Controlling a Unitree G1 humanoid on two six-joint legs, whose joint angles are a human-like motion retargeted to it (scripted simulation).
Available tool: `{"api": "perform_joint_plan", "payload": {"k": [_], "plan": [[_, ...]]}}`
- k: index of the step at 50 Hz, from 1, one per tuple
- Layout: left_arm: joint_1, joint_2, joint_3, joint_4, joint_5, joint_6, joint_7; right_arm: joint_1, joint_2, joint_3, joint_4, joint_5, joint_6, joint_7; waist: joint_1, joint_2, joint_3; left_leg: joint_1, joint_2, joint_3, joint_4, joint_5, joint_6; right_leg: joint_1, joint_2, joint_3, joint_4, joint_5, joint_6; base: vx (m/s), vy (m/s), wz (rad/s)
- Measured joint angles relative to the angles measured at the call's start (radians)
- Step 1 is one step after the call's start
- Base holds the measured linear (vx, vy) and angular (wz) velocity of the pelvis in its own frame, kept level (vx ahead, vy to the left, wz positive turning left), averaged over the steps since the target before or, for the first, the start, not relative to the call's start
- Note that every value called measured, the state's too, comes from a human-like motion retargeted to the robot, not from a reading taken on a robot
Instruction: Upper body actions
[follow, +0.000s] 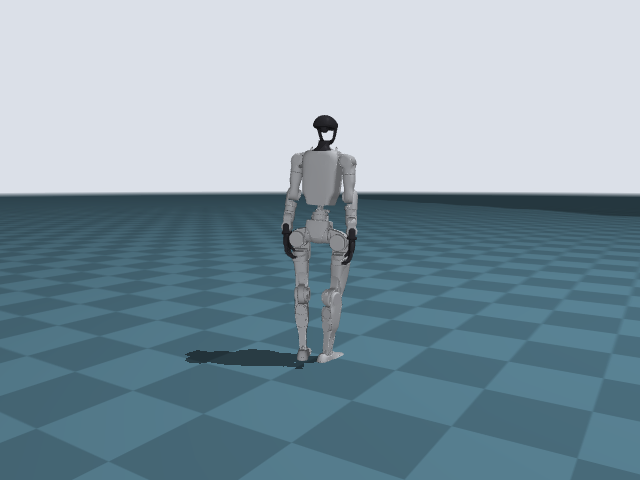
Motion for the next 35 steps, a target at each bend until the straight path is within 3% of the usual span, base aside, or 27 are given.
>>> {"api": "perform_joint_plan", "payload": {"k": [11,23,26,30,32,35], "plan": [[0.023,-0.034,0.02,0.01,-0.02,-0.012,0.026,0.058,-0.008,-0.063,0.019,0.155,-0.015,0.033,0.095,0.001,-0.022,0.014,0.038,0.075,0.019,-0.048,-0.035,0.011,-0.014,0.075,0.019,-0.046,0.038,0.01,0.01,-0.33],[0.005,-0.026,-0.001,0.028,-0.027,0.007,0.002,0.046,-0.009,-0.057,0.009,0.167,0.001,0.043,0.01,0.013,-0.006,0.015,-0.002,0.0,-0.006,-0.02,0.003,0.01,-0.006,-0.003,0.008,-0.023,0.019,0.0,-0.01,0.3],[-0.029,-0.014,-0.023,0.06,-0.03,0.037,0.027,0.022,-0.01,-0.038,0.029,0.182,0.021,0.038,0.02,0.02,0.001,0.01,-0.01,0.012,-0.013,-0.007,0.022,0.007,0.002,0.007,0.005,-0.01,0.017,-0.03,0.0,-0.22],[-0.115,0.026,-0.077,0.118,-0.056,0.088,0.059,-0.056,-0.017,0.003,0.078,0.185,0.065,0.031,0.1,0.006,0.01,0.006,0.017,0.09,-0.006,0.001,0.001,-0.005,0.005,0.087,0.006,0.007,0.012,-0.07,0.01,-0.74],[-0.17,0.051,-0.106,0.123,-0.073,0.108,0.048,-0.103,-0.02,0.01,0.078,0.166,0.085,0.031,0.03,0.012,0.002,0.007,0.009,0.016,-0.001,-0.006,-0.003,0.001,-0.009,0.013,0.006,-0.002,0.016,-0.09,0.01,1.14],[-0.267,0.087,-0.116,0.123,-0.11,0.123,0.032,-0.185,-0.018,0.002,0.078,0.149,0.102,0.046,0.039,0.012,-0.007,0.003,0.011,0.026,0.001,-0.001,-0.002,0.001,-0.008,0.019,0.005,0.001,0.015,-0.06,0.02,0.09]]}}
